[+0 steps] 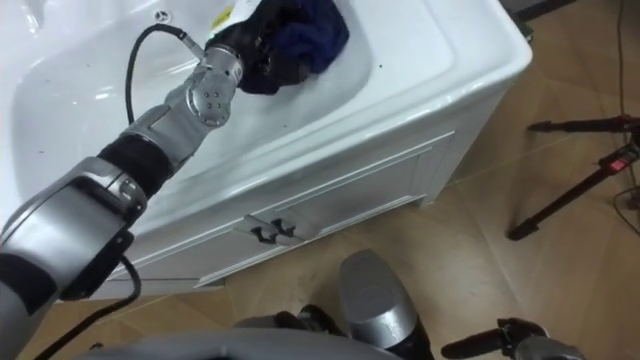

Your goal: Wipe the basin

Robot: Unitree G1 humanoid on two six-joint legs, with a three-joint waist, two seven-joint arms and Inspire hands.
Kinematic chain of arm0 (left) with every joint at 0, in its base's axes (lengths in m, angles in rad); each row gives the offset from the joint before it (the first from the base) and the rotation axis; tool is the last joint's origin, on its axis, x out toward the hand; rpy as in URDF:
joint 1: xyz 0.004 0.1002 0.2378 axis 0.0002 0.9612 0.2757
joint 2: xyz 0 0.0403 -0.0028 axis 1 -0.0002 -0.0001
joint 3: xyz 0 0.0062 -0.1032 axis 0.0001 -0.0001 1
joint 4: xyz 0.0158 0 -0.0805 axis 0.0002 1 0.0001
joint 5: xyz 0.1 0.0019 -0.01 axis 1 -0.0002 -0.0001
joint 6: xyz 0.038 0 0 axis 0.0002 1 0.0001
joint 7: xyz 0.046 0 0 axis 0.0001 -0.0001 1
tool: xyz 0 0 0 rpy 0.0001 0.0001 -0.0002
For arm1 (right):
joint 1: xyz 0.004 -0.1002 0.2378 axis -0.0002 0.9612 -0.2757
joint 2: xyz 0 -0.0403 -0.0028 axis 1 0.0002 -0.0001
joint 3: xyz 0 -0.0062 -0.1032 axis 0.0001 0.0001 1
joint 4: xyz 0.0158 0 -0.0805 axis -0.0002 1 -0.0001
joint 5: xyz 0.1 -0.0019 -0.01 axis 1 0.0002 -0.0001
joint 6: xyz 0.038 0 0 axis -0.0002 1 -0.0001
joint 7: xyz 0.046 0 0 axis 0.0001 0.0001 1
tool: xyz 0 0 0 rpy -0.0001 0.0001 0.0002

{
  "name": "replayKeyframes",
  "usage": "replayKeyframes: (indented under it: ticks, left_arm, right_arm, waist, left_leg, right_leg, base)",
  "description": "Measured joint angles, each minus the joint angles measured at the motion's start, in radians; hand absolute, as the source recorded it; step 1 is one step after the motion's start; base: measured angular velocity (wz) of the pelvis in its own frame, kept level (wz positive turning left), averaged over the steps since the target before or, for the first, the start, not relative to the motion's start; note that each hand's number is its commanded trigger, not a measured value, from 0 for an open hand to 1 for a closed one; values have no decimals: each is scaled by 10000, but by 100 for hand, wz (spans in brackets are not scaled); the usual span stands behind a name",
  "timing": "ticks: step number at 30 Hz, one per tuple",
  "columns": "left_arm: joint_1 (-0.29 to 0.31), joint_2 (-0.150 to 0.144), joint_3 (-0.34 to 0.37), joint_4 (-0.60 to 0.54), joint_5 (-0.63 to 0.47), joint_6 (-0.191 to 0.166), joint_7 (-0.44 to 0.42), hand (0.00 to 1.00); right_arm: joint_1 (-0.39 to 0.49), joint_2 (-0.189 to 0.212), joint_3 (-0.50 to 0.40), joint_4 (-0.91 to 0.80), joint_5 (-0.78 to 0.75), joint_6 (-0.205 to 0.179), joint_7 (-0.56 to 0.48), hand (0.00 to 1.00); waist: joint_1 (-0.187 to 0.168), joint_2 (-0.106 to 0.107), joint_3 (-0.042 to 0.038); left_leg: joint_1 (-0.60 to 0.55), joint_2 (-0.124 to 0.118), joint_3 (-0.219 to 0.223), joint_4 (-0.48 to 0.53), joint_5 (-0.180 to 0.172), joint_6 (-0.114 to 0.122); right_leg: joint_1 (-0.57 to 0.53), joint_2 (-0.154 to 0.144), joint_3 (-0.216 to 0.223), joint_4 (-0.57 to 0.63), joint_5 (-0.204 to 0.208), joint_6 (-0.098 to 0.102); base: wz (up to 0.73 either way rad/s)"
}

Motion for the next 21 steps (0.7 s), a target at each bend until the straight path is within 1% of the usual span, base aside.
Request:
replayKeyframes:
  ticks: [1, 2, 3, 4, 5, 6, 7, 8, 9, 10, 11, 13, 14, 15, 16, 17, 18, 19, 20, 21]
  left_arm:
    - [46, -4, 2, 135, 261, -25, -8, 100]
    - [107, 6, 15, 155, 461, -21, -17, 100]
    - [324, 35, 52, 152, 947, -17, -15, 100]
    - [522, 48, 112, 195, 1321, -10, -23, 100]
    - [622, 52, 187, 256, 1552, -15, -22, 100]
    - [881, 72, 386, 373, 1892, -12, -16, 100]
    - [1153, 172, 568, 458, 2178, -5, -10, 100]
    - [1282, 252, 605, 505, 2351, -2, 9, 100]
    - [1601, 407, 761, 529, 2667, 37, 13, 100]
    - [1899, 594, 866, 547, 3006, 103, 15, 100]
    - [2014, 710, 889, 548, 3173, 128, 15, 100]
    - [2621, 1179, 1079, 637, 3440, 329, 22, 100]
    - [2754, 1276, 1215, 653, 3526, 395, 17, 100]
    - [2955, 1414, 1541, 628, 3830, 496, 20, 100]
    - [3287, 1569, 1901, 588, 4244, 508, 30, 100]
    - [3385, 1640, 2044, 548, 4431, 522, 31, 100]
    - [3609, 1809, 2290, 406, 4753, 565, 38, 100]
    - [3817, 1973, 2519, 313, 4966, 575, 74, 100]
    - [3898, 2018, 2535, 323, 5023, 602, 110, 100]
    - [3952, 2072, 2533, 323, 5230, 645, 164, 100]
  right_arm:
    - [-4, 1, -9, -36, -15, 3, 3, 0]
    - [9, 2, -17, -103, -35, 7, 3, 0]
    - [12, 4, -55, -191, -92, 4, 5, 0]
    - [28, 17, -88, -210, -100, 13, 13, 0]
    - [27, 36, -153, -210, -151, 31, 14, 0]
    - [48, 72, -288, -212, -316, 100, 14, 0]
    - [69, 81, -453, -215, -364, 151, 6, 0]
    - [96, 87, -600, -226, -366, 157, -10, 0]
    - [225, 88, -876, -304, -367, 210, -34, 0]
    - [299, 95, -1155, -301, -362, 222, -47, 0]
    - [321, 95, -1291, -299, -361, 224, -65, 0]
    - [519, 97, -1600, -359, -393, 300, -88, 0]
    - [603, 95, -1653, -394, -400, 336, -87, 0]
    - [766, 97, -1847, -402, -419, 349, -75, 0]
    - [915, 84, -2106, -407, -533, 360, -74, 0]
    - [993, 75, -2243, -408, -541, 356, -74, 0]
    - [1124, 67, -2452, -427, -621, 339, -73, 0]
    - [1182, 60, -2598, -462, -716, 324, -52, 0]
    - [1208, 55, -2599, -459, -736, 325, -49, 0]
    - [1225, 59, -2599, -445, -755, 325, -46, 0]
  waist:
    - [-18, -42, -9]
    - [15, -51, -45]
    - [81, -30, -136]
    - [139, -137, -144]
    - [196, -181, -143]
    - [230, -293, -192]
    - [235, -203, -300]
    - [234, -253, -276]
    - [229, -219, -323]
    - [225, -138, -402]
    - [226, -102, -425]
    - [317, 35, -502]
    - [370, 49, -508]
    - [522, 84, -539]
    - [638, 106, -556]
    - [719, 136, -562]
    - [810, 204, -617]
    - [893, 218, -626]
    - [974, 236, -638]
    - [1196, 244, -642]
  left_leg:
    - [19, 1, -44, 16, 0, 0]
    - [42, -3, -52, 16, 0, 0]
    - [103, 1, -59, 8, 3, -4]
    - [224, -9, -65, -69, 6, -8]
    - [322, -20, -59, -118, 7, -11]
    - [473, -42, -60, -208, 12, -20]
    - [557, -8, -100, -221, 7, -36]
    - [638, -2, -108, -256, 7, -43]
    - [805, 8, -140, -342, 4, -70]
    - [892, 7, -181, -413, -8, -94]
    - [956, -1, -188, -470, -7, -97]
    - [1243, -45, -153, -736, 42, -164]
    - [1345, -53, -143, -808, 53, -184]
    - [1498, -104, -133, -1011, 121, -240]
    - [1682, -201, -138, -1316, 253, -259]
    - [1748, -215, -136, -1430, 305, -271]
    - [1810, -212, -160, -1556, 365, -304]
    - [1936, -225, -177, -1649, 401, -328]
    - [1974, -210, -192, -1652, 407, -339]
    - [2042, -200, -193, -1661, 425, -370]
  right_leg:
    - [74, -10, -41, -51, 3, 4]
    - [99, -11, -56, -73, 4, 6]
    - [180, 11, -46, -156, 26, 9]
    - [305, 17, 0, -187, 25, 13]
    - [397, 21, 17, -190, 16, 23]
    - [538, 18, 10, -231, -8, 30]
    - [693, 60, -11, -372, -2, 31]
    - [785, 69, -27, -446, 7, 28]
    - [932, 91, -71, -579, 35, 21]
    - [1076, 98, -151, -672, 37, 17]
    - [1141, 100, -169, -726, 40, 17]
    - [1420, 111, -142, -918, 61, 16]
    - [1503, 127, -123, -976, 62, 16]
    - [1631, 147, -80, -1097, 95, -1]
    - [1743, 119, -76, -1219, 126, -7]
    - [1802, 121, -82, -1310, 159, -20]
    - [1881, 137, -128, -1454, 207, -45]
    - [1978, 136, -142, -1504, 213, -59]
    - [2028, 147, -155, -1551, 215, -71]
    - [2118, 166, -179, -1601, 210, -102]
  base:
    - [8]
    - [4]
    - [0]
    - [0]
    - [0]
    - [0]
    - [0]
    - [3]
    - [3]
    - [4]
    - [0]
    - [-7]
    - [-13]
    - [-7]
    - [0]
    - [5]
    - [6]
    - [7]
    - [3]
    - [3]
